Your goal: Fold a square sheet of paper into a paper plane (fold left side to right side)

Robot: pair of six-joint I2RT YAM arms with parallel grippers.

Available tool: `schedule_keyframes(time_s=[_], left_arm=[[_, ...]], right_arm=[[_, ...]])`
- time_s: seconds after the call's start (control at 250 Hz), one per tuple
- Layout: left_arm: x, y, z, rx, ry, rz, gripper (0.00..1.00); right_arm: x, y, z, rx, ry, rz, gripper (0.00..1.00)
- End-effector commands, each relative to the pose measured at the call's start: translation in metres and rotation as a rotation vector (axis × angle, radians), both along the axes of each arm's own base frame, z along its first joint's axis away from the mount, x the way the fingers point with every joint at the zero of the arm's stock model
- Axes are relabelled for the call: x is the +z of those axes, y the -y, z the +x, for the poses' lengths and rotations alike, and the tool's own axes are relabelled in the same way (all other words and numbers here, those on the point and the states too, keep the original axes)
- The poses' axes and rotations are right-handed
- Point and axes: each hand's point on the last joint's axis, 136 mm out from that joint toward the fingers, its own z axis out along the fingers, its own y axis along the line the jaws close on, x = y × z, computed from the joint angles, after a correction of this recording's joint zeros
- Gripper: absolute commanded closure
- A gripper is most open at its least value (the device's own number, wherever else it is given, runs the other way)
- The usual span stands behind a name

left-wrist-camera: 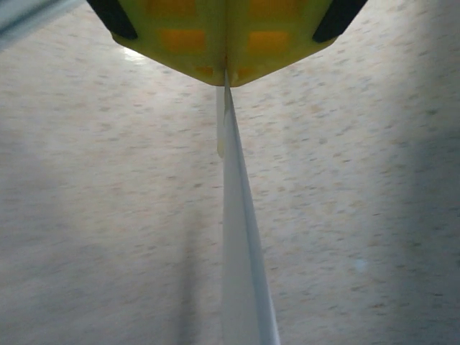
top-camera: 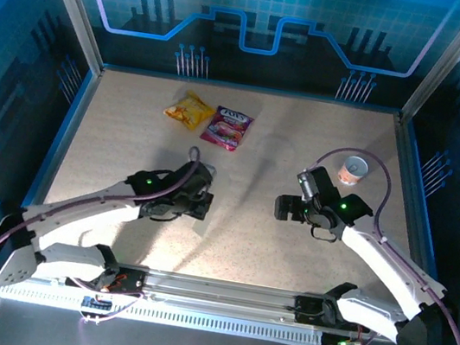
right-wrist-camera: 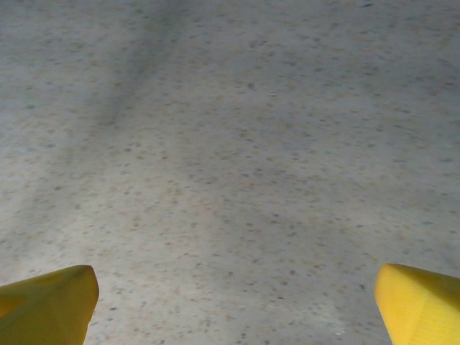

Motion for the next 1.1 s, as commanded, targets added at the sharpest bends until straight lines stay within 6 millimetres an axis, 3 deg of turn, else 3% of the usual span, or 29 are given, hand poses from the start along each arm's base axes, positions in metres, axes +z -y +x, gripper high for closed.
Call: schedule_keyframes(time_s=[0.0, 0.144, 0.268, 0.535, 0.695, 0.903, 1.099], left_arm=[[0.003, -0.044, 0.007, 0.103, 0.083, 0.357, 1.00], [0.009, -0.051, 0.010, 0.161, 0.149, 0.617, 1.00], [0.008, -0.043, 0.011, 0.183, 0.194, 0.773, 1.00], [-0.038, -0.010, 0.011, 0.171, 0.111, 0.877, 1.00], [-0.061, 0.012, 0.009, 0.148, 0.035, 0.821, 1.00], [-0.090, 0.050, 0.005, 0.133, -0.108, 0.565, 1.00], [-0.098, 0.075, 0.010, 0.139, -0.193, 0.364, 0.93]], right_arm=[[0.008, 0.027, -0.001, -0.094, 0.035, -0.078, 0.01], [0.003, 0.044, -0.009, -0.137, 0.046, -0.104, 0.01], [0.005, 0.053, -0.012, -0.155, 0.062, -0.097, 0.01], [0.007, 0.064, -0.016, -0.175, 0.078, -0.045, 0.01], [0.005, 0.065, -0.018, -0.180, 0.068, -0.016, 0.01], [0.000, 0.060, -0.017, -0.173, 0.056, 0.039, 0.01], [0.000, 0.054, -0.017, -0.143, 0.037, 0.070, 0.01]])
